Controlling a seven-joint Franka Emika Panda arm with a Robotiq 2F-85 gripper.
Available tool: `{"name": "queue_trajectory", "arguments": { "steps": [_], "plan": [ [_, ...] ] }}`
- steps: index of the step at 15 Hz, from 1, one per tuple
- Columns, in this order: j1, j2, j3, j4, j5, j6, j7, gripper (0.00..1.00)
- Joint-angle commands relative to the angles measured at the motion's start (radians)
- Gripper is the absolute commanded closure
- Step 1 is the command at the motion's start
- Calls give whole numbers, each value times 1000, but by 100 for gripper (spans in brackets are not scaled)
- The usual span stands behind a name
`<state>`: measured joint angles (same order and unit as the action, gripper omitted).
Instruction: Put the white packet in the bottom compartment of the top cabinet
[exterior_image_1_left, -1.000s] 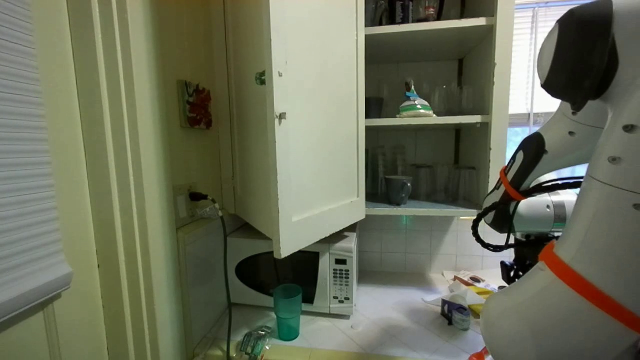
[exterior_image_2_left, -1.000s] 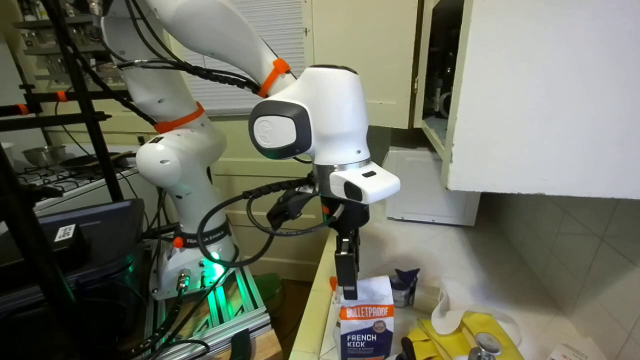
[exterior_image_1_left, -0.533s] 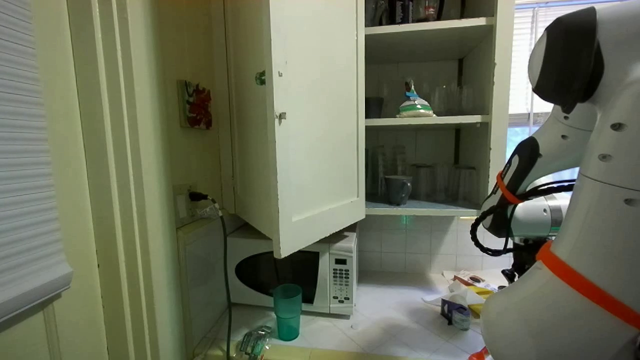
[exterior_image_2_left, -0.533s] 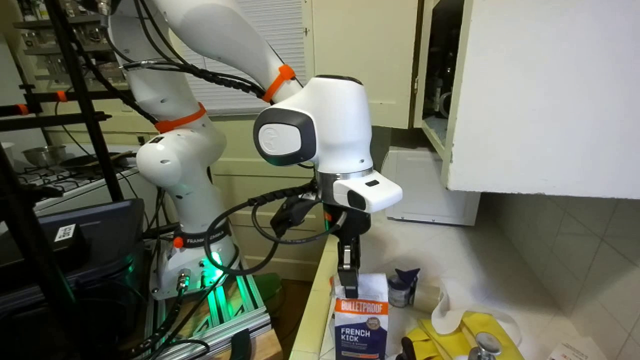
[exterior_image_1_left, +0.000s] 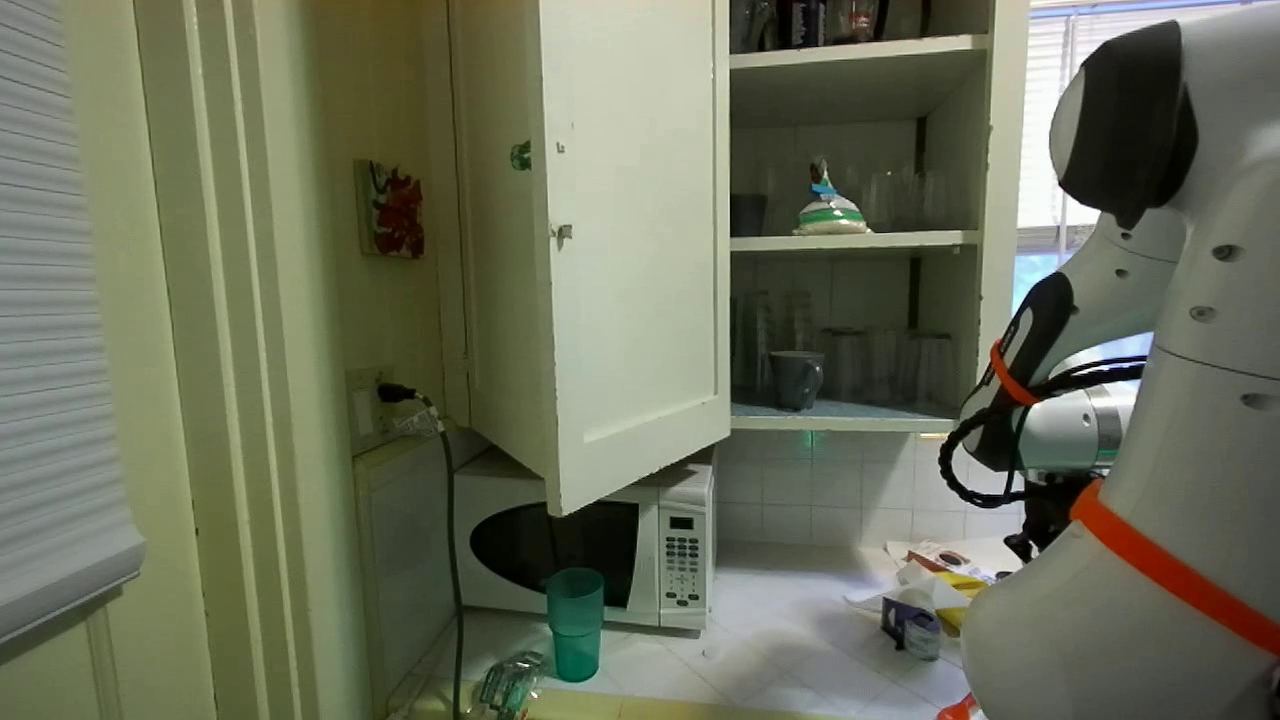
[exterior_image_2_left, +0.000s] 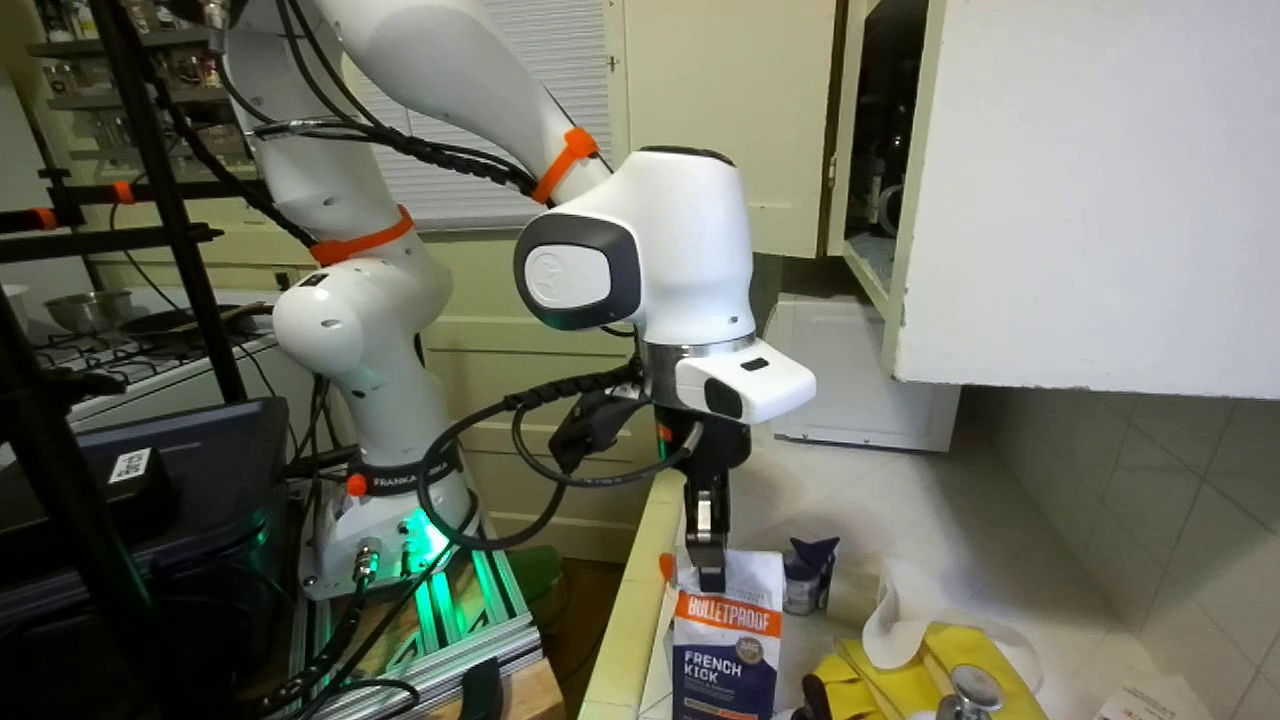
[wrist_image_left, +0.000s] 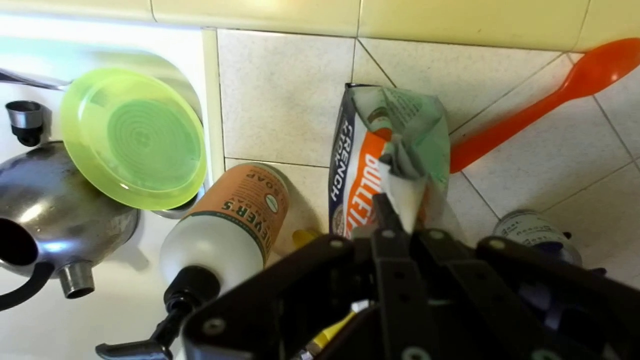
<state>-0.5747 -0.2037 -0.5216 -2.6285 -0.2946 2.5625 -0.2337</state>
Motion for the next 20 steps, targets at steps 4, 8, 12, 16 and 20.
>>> {"name": "queue_trajectory", "arguments": {
  "steps": [4,8,12,16,20],
  "plan": [
    [-3,-75,6,44,-2,-84,-80,99],
    [6,-151,19,60,2,-172,-117,99],
    [37,-254,33,49,14,-246,-184,99],
    [79,-362,48,47,17,-313,-230,99],
    [129,-438,63,66,39,-344,-239,99]
  ]
}}
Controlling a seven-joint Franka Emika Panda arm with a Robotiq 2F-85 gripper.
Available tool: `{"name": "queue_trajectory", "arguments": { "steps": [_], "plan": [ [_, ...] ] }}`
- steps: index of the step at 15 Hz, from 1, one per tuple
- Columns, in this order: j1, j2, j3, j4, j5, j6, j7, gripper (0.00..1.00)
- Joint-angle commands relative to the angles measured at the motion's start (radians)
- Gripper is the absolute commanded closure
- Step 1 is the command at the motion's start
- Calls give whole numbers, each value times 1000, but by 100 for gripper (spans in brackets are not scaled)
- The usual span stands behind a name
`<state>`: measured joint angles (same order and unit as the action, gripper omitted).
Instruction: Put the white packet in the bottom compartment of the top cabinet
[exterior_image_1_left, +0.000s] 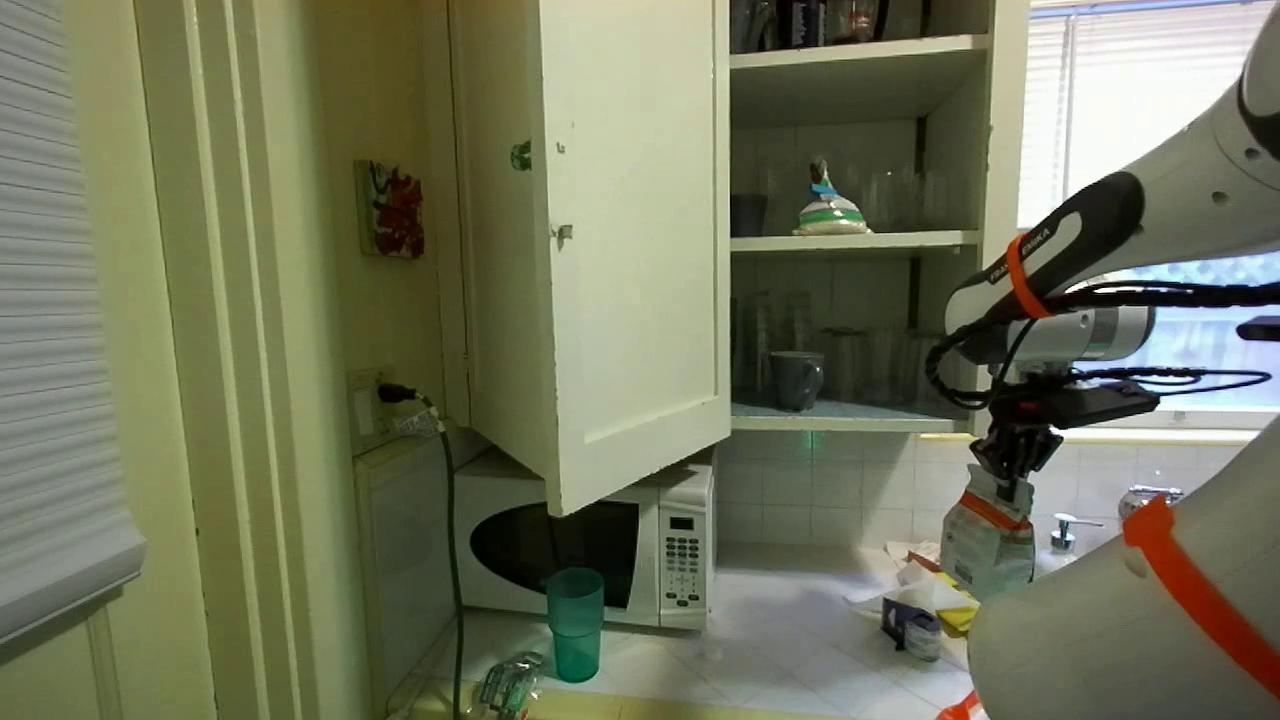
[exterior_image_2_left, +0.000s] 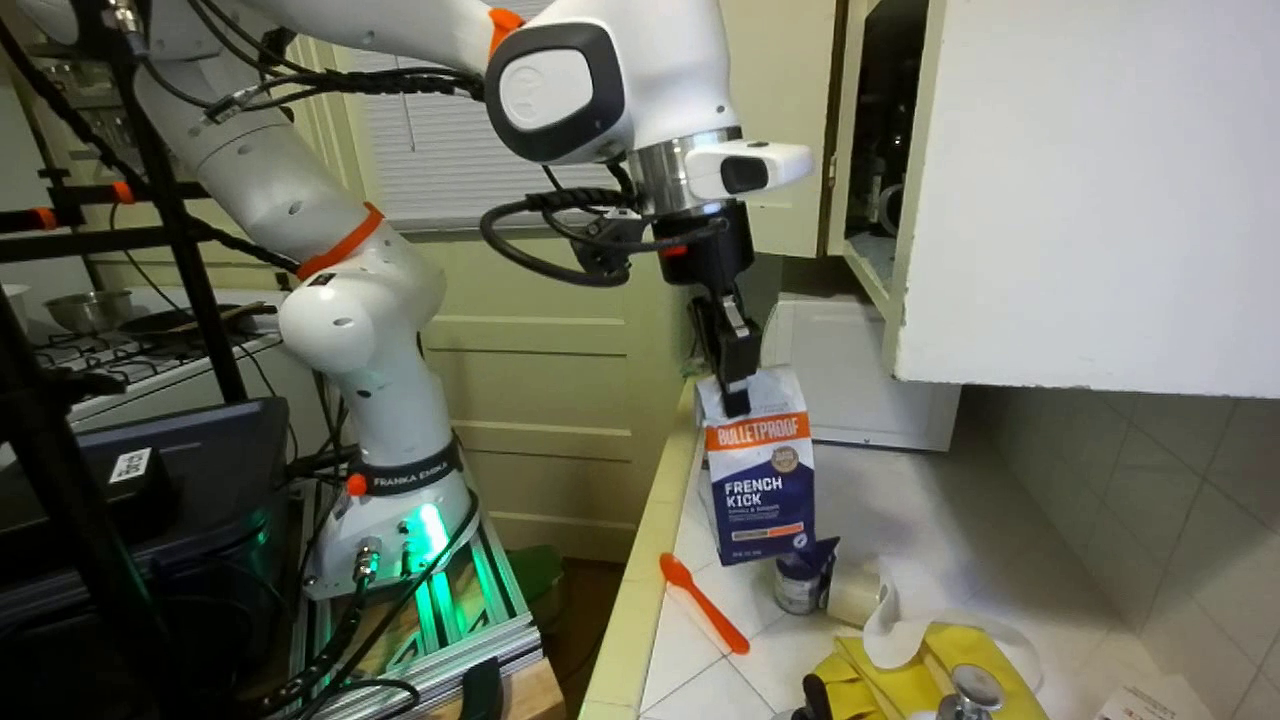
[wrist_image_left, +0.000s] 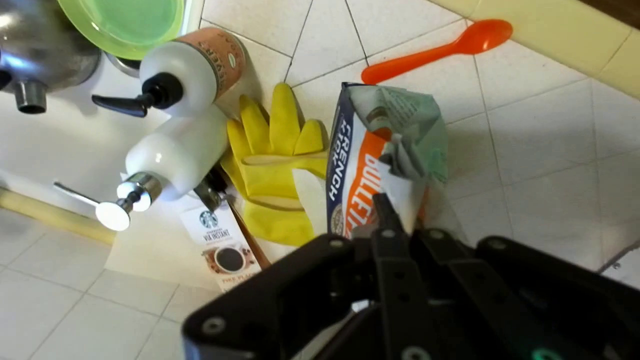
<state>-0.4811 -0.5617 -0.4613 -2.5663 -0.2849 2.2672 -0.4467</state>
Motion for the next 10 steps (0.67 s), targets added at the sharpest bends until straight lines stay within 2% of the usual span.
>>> {"name": "queue_trajectory", "arguments": {
  "steps": [1,10],
  "plan": [
    [47,-96,10,9,32,-57,-19,99],
    [142,-131,42,118,119,-119,30,99]
  ]
}}
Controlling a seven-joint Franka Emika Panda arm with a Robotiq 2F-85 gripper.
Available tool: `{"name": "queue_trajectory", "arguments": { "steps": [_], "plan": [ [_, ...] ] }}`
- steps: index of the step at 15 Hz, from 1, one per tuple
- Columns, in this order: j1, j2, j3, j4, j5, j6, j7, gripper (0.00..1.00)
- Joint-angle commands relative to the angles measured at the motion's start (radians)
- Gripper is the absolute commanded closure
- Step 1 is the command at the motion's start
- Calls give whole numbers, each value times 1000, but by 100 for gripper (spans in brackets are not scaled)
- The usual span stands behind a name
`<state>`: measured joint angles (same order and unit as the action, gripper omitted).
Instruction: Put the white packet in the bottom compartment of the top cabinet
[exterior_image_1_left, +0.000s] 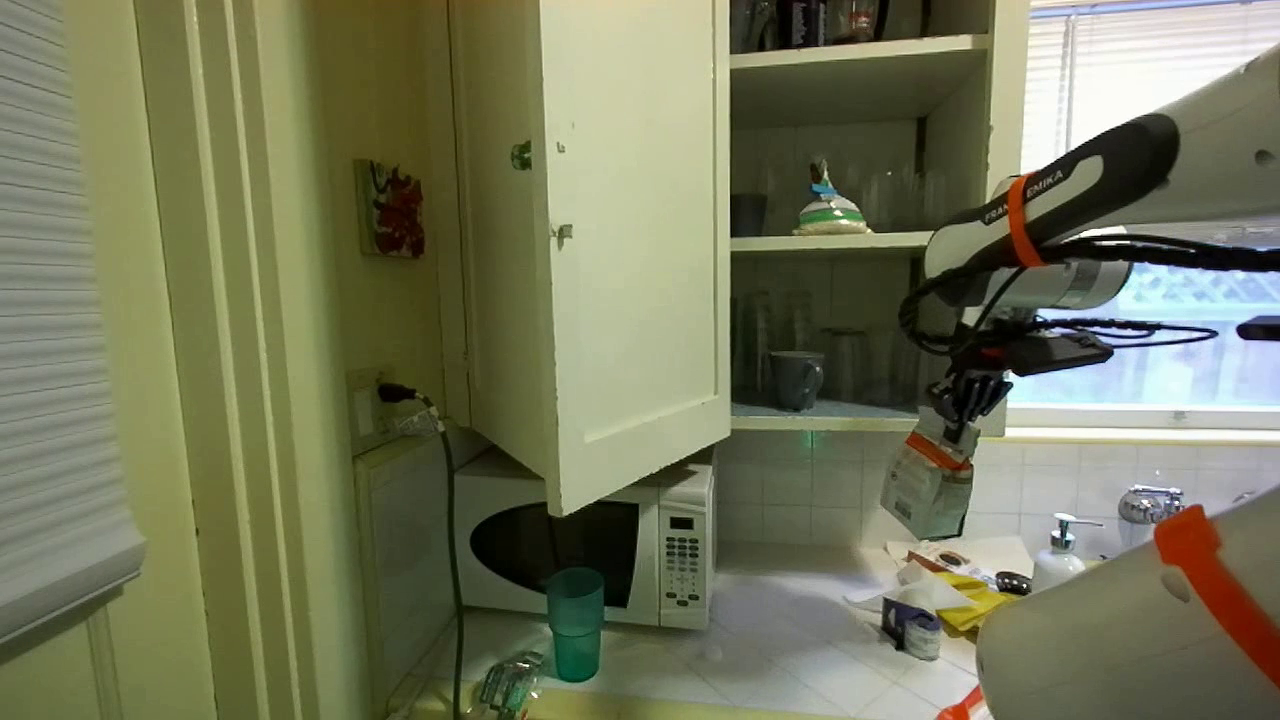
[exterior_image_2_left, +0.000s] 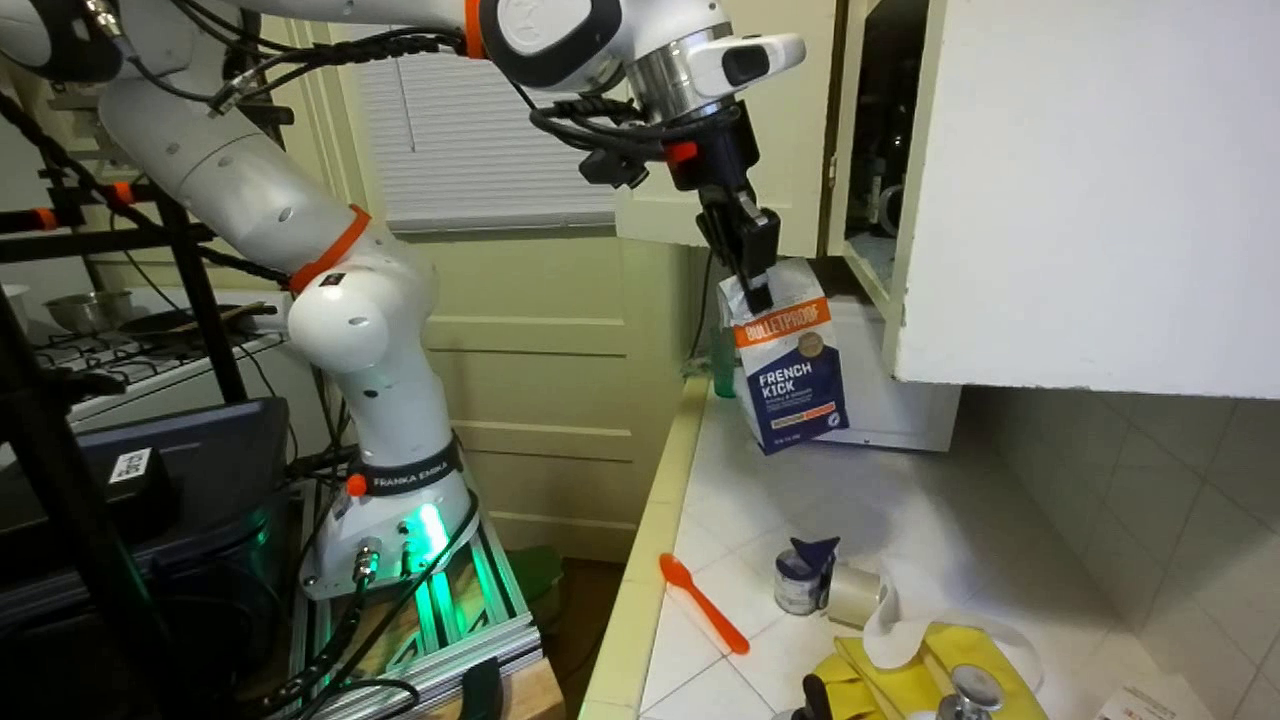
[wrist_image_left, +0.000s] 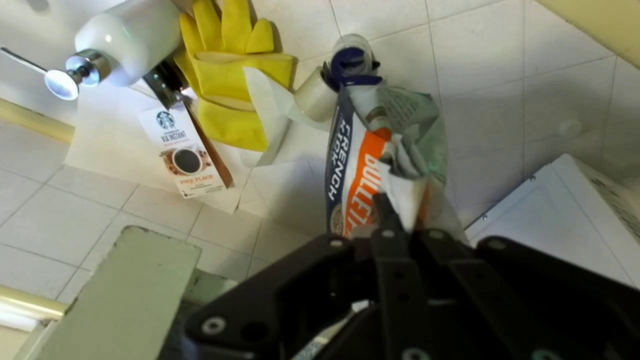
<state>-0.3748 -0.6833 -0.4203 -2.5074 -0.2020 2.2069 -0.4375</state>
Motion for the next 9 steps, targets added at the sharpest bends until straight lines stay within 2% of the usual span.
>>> {"name": "queue_trajectory", "arguments": {
  "steps": [1,2,9],
  "plan": [
    [21,-3,-7,18,2,-10,10,99],
    [27,-2,-6,27,3,-13,11,96],
    [31,3,-14,40,19,-25,13,99]
  ]
}}
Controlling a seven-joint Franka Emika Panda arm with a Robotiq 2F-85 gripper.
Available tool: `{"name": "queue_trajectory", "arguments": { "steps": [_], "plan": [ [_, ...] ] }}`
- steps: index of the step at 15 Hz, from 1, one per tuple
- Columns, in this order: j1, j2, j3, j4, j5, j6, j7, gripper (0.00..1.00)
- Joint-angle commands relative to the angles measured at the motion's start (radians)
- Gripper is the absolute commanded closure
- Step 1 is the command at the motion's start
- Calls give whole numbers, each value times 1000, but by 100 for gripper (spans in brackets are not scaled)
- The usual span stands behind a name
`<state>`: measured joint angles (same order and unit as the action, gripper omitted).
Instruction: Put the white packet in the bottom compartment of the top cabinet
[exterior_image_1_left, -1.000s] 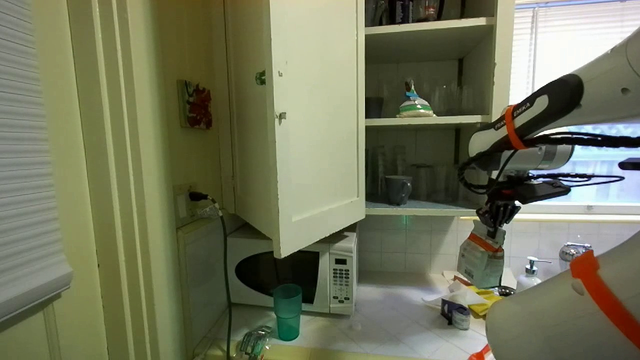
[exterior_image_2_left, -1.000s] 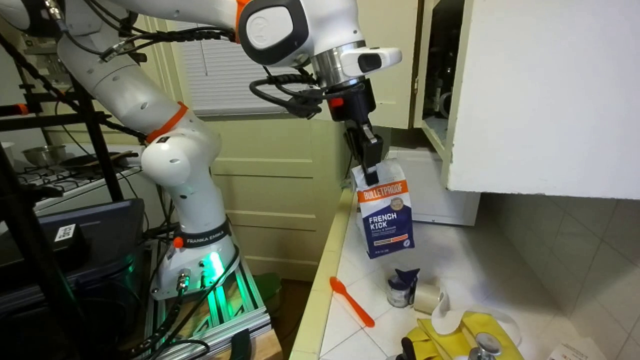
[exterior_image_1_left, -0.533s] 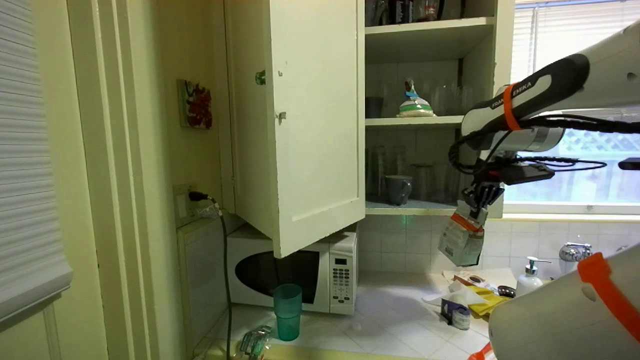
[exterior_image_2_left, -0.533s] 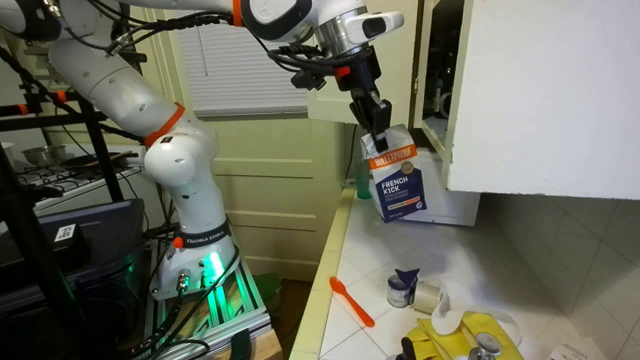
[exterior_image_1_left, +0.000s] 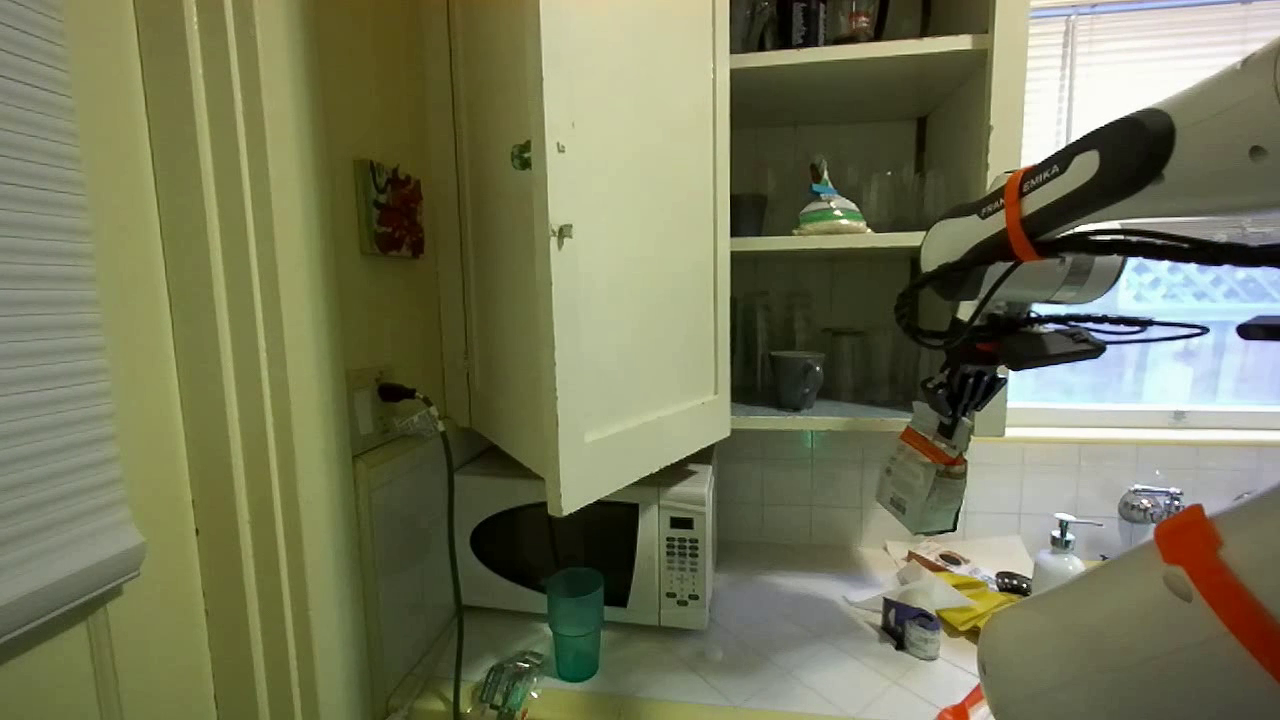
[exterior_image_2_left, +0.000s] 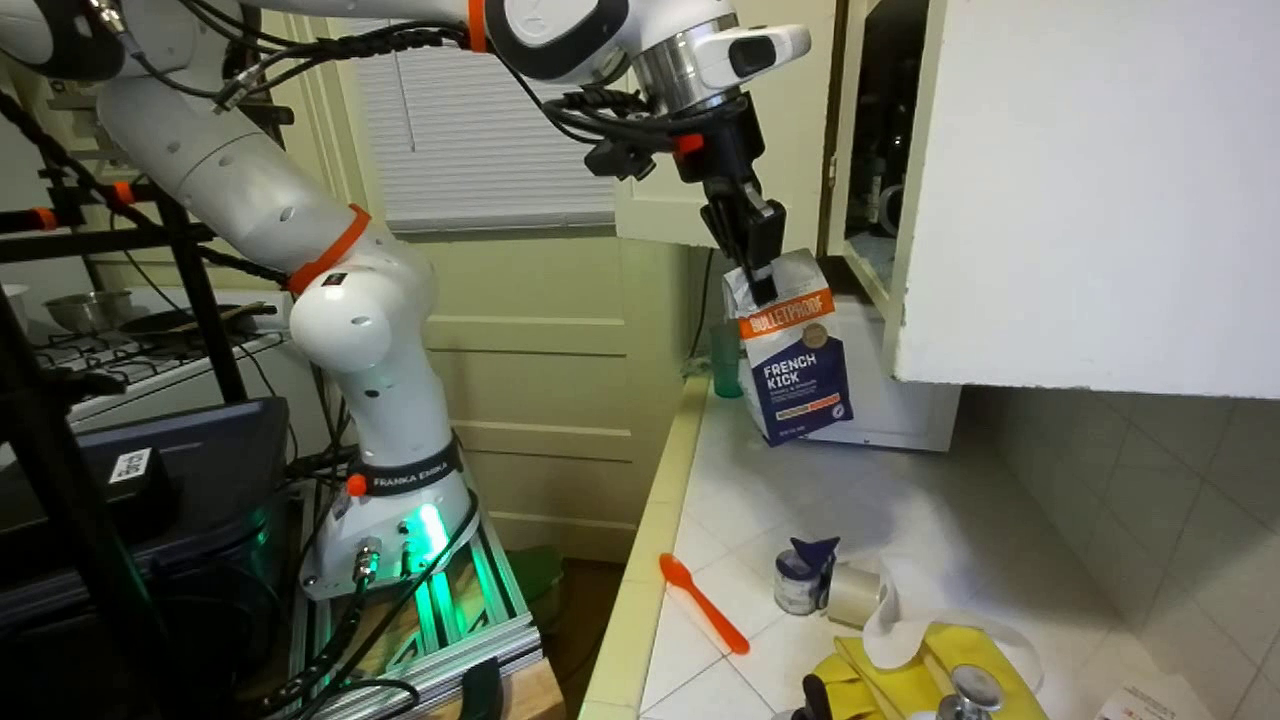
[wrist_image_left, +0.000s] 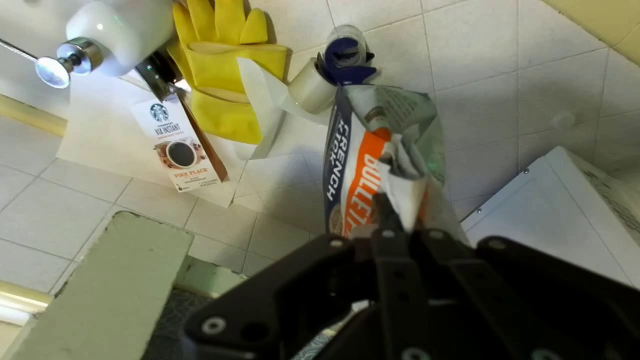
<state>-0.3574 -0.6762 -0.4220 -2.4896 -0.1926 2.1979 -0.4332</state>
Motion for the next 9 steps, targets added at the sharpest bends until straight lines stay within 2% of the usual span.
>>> {"name": "queue_trajectory", "arguments": {
  "steps": [1,6,9],
  "plan": [
    [16,-9,-17,30,16,-24,3,99],
    [22,-32,-23,63,24,-52,-12,99],
    [39,-35,-19,96,29,-133,-27,99]
  ]
}}
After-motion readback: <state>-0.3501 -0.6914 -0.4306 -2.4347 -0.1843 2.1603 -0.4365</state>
